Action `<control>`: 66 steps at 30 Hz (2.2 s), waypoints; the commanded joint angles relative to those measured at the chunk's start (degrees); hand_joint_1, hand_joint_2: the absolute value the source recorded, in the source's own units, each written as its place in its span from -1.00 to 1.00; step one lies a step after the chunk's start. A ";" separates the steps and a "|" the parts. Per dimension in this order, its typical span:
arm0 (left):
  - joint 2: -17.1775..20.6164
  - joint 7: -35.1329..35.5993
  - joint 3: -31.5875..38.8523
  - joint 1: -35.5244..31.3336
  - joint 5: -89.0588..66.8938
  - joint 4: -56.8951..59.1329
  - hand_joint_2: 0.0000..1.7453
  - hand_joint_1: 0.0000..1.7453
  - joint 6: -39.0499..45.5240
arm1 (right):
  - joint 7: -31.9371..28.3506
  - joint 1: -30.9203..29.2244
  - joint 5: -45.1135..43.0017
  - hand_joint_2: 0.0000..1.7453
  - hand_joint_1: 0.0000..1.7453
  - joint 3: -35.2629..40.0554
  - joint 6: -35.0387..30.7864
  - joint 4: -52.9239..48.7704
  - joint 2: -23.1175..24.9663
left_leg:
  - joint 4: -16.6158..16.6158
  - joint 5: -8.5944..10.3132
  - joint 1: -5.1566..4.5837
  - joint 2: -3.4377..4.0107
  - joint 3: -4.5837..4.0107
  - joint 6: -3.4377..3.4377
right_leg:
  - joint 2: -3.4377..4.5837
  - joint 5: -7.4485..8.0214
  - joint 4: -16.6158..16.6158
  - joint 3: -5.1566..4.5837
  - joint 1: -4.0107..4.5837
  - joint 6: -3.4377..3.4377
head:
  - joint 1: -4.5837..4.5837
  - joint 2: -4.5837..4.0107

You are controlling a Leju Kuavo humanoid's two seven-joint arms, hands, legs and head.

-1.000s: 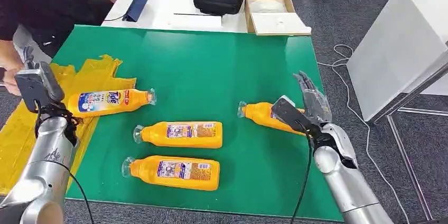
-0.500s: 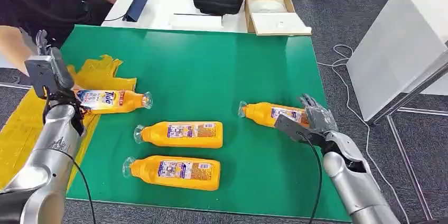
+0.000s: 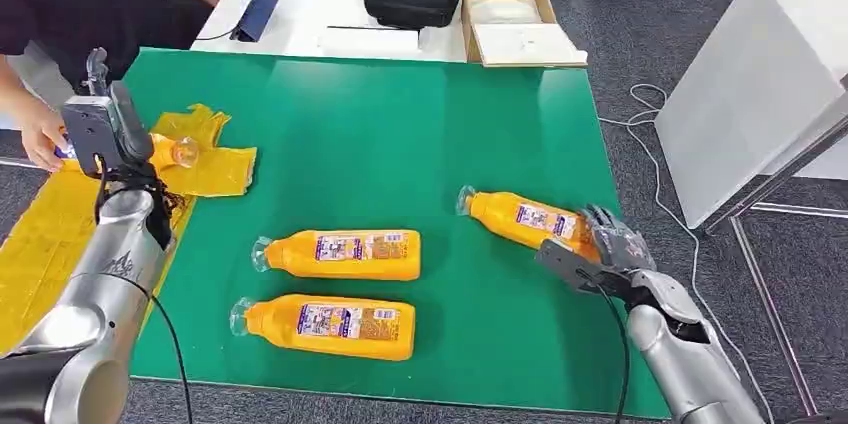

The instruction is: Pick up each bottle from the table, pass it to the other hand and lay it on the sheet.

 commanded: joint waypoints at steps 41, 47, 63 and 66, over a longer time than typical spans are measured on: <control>0.25 4.05 -1.60 5.77 13.95 -2.92 1.00 -1.00 -20.35 | -2.59 -16.94 -19.10 1.00 0.96 -2.06 6.73 -11.31 10.08 | 0.09 -0.08 0.03 0.16 0.11 -0.07 | 0.16 -0.03 0.10 0.16 0.01 -0.05 | 0.00 0.00; -1.57 5.84 -3.49 7.57 17.00 -6.04 1.00 -1.00 -26.02 | -3.53 -18.51 -19.74 1.00 0.96 0.79 5.14 -9.72 14.99 | 0.05 -0.01 0.04 0.07 0.10 -0.08 | 0.08 0.00 0.05 0.12 0.04 -0.05 | 0.00 0.00; -7.56 22.26 -20.37 14.73 40.95 -24.59 1.00 -1.00 -35.12 | 1.79 -23.44 -25.26 1.00 0.90 23.17 -3.95 1.88 31.25 | 0.05 -0.04 0.17 0.11 0.09 -0.05 | 0.19 -0.06 0.04 0.14 0.09 -0.06 | 0.00 0.00; -8.83 22.53 -22.76 14.23 41.40 -25.57 1.00 -1.00 -34.42 | 2.07 -22.44 -24.34 1.00 0.92 24.71 -4.71 3.49 32.74 | 0.00 0.00 0.13 0.05 0.05 -0.04 | 0.11 -0.05 0.02 0.12 0.05 -0.04 | 0.02 0.00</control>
